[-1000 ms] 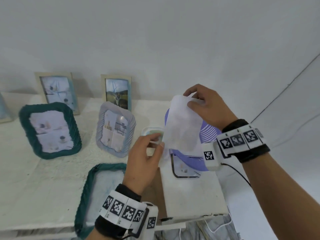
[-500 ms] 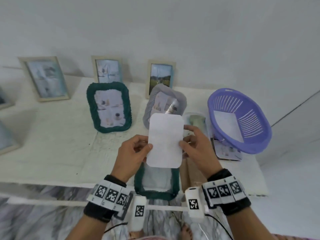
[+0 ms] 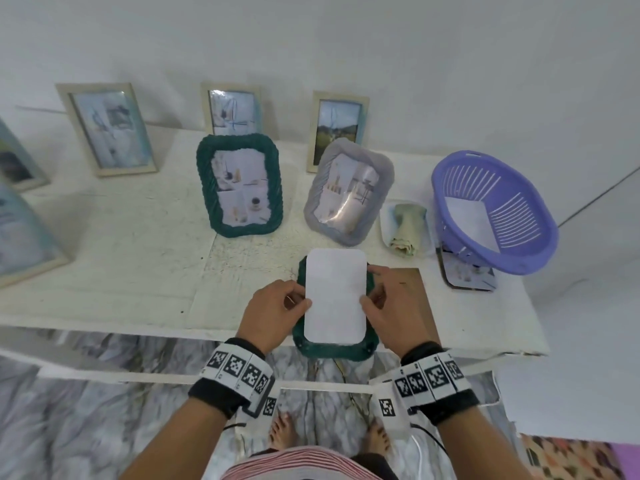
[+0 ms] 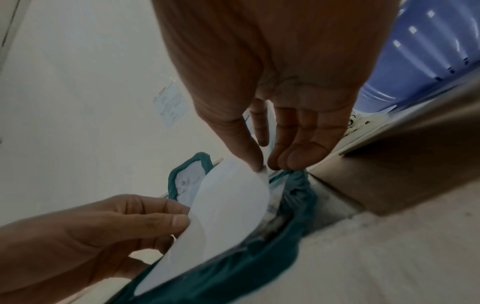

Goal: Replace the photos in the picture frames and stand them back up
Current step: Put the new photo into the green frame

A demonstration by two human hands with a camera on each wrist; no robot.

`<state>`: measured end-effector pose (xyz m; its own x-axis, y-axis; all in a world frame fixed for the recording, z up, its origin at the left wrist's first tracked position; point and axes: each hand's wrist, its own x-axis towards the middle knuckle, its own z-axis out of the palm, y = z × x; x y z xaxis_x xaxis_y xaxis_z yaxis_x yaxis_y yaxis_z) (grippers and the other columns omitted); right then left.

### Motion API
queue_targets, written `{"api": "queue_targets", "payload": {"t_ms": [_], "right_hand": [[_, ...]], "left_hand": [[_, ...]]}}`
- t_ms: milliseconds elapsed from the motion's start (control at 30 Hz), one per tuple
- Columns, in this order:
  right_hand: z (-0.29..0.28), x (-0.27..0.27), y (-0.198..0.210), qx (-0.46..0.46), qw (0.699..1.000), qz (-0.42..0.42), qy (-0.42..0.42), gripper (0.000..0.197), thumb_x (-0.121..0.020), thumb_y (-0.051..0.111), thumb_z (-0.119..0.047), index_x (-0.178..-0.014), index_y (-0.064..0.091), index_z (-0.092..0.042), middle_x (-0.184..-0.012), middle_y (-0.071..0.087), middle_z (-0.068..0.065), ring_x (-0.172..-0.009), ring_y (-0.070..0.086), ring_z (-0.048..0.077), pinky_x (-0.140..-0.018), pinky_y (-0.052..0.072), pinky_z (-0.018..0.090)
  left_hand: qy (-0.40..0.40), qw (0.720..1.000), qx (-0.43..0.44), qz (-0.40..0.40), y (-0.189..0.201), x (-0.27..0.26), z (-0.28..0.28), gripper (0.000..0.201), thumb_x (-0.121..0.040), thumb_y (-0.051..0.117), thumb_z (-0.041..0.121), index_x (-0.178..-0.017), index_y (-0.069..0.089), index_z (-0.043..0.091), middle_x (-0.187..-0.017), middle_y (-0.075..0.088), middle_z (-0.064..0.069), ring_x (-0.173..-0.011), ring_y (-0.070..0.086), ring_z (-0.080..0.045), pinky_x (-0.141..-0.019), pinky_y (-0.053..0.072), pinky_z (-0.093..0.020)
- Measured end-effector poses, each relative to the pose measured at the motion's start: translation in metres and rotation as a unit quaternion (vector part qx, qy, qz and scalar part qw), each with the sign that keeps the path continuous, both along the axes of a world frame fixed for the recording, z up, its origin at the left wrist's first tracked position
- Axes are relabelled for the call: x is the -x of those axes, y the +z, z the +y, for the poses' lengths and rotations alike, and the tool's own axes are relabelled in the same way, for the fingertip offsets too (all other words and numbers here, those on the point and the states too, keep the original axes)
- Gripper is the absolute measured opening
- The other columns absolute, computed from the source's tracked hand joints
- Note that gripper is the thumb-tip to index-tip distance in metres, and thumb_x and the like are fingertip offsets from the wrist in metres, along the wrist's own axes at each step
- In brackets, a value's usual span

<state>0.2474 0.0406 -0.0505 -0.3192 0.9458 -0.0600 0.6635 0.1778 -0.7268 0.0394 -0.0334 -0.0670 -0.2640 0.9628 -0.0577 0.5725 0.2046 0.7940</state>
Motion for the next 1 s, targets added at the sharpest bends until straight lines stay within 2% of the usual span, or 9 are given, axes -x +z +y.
{"api": "queue_targets", "payload": {"t_ms": [133, 233, 333, 533, 700, 900, 1000], "right_hand": [[0.001, 0.001, -0.007, -0.003, 0.999, -0.049, -0.003, 0.041, -0.09, 0.059, -0.02, -0.13, 0.052, -0.021, -0.07, 0.053, -0.008, -0.065, 0.051, 0.004, -0.062, 0.038, 0.021], [0.001, 0.002, -0.006, 0.0, 0.998, -0.069, 0.008, 0.045, -0.091, 0.058, -0.02, -0.134, 0.048, -0.023, -0.068, 0.049, -0.007, -0.062, 0.046, 0.004, -0.063, 0.037, 0.023], [0.0, 0.002, -0.005, 0.009, 0.997, -0.075, 0.026, 0.046, -0.092, 0.056, -0.019, -0.136, 0.046, -0.022, -0.067, 0.045, -0.008, -0.061, 0.044, 0.005, -0.057, 0.035, 0.022], [-0.001, 0.005, -0.005, 0.01, 0.993, -0.112, 0.035, 0.04, -0.094, 0.054, -0.02, -0.133, 0.053, -0.014, -0.086, 0.048, -0.001, -0.079, 0.047, 0.015, -0.076, 0.041, 0.029], [-0.002, 0.005, -0.007, 0.004, 0.992, -0.119, 0.032, 0.038, -0.094, 0.053, -0.021, -0.132, 0.055, -0.012, -0.091, 0.047, 0.0, -0.082, 0.046, 0.016, -0.079, 0.043, 0.031], [-0.002, 0.006, -0.008, 0.007, 0.992, -0.125, 0.031, 0.041, -0.095, 0.053, -0.023, -0.133, 0.053, -0.009, -0.105, 0.057, 0.009, -0.094, 0.052, 0.022, -0.083, 0.043, 0.032], [-0.002, 0.005, -0.007, 0.005, 0.991, -0.128, 0.034, 0.038, -0.095, 0.053, -0.023, -0.131, 0.055, -0.01, -0.098, 0.054, 0.006, -0.09, 0.05, 0.02, -0.082, 0.042, 0.031]], "left_hand": [[-0.006, 0.999, 0.006, 0.03, -0.005, -0.001, 0.0, 0.012, -0.085, 0.071, 0.029, -0.096, 0.068, 0.024, -0.09, 0.06, 0.007, -0.081, 0.057, -0.009, -0.08, 0.05, -0.031], [-0.003, 0.999, 0.014, 0.045, -0.008, -0.002, 0.001, 0.023, -0.085, 0.072, 0.029, -0.106, 0.067, 0.023, -0.095, 0.055, 0.005, -0.083, 0.056, -0.011, -0.082, 0.05, -0.03], [0.004, 0.999, 0.019, 0.049, -0.009, -0.003, 0.001, 0.032, -0.084, 0.073, 0.028, -0.115, 0.065, 0.022, -0.097, 0.052, 0.003, -0.084, 0.055, -0.014, -0.084, 0.048, -0.029], [0.008, 0.999, 0.022, 0.035, -0.011, -0.002, 0.001, 0.038, -0.084, 0.073, 0.027, -0.121, 0.064, 0.022, -0.098, 0.05, 0.001, -0.087, 0.055, -0.015, -0.088, 0.049, -0.031], [0.0, 0.999, 0.023, 0.036, -0.012, -0.001, -0.001, 0.035, -0.086, 0.071, 0.029, -0.12, 0.064, 0.025, -0.099, 0.049, 0.003, -0.088, 0.054, -0.013, -0.088, 0.048, -0.03], [-0.008, 0.999, 0.019, 0.032, -0.014, 0.001, -0.001, 0.034, -0.087, 0.07, 0.029, -0.121, 0.064, 0.027, -0.097, 0.048, 0.006, -0.086, 0.055, -0.011, -0.087, 0.05, -0.032], [-0.009, 0.999, 0.016, 0.033, -0.015, 0.001, -0.001, 0.034, -0.087, 0.069, 0.03, -0.12, 0.064, 0.028, -0.096, 0.047, 0.007, -0.085, 0.055, -0.01, -0.085, 0.05, -0.031]]}}
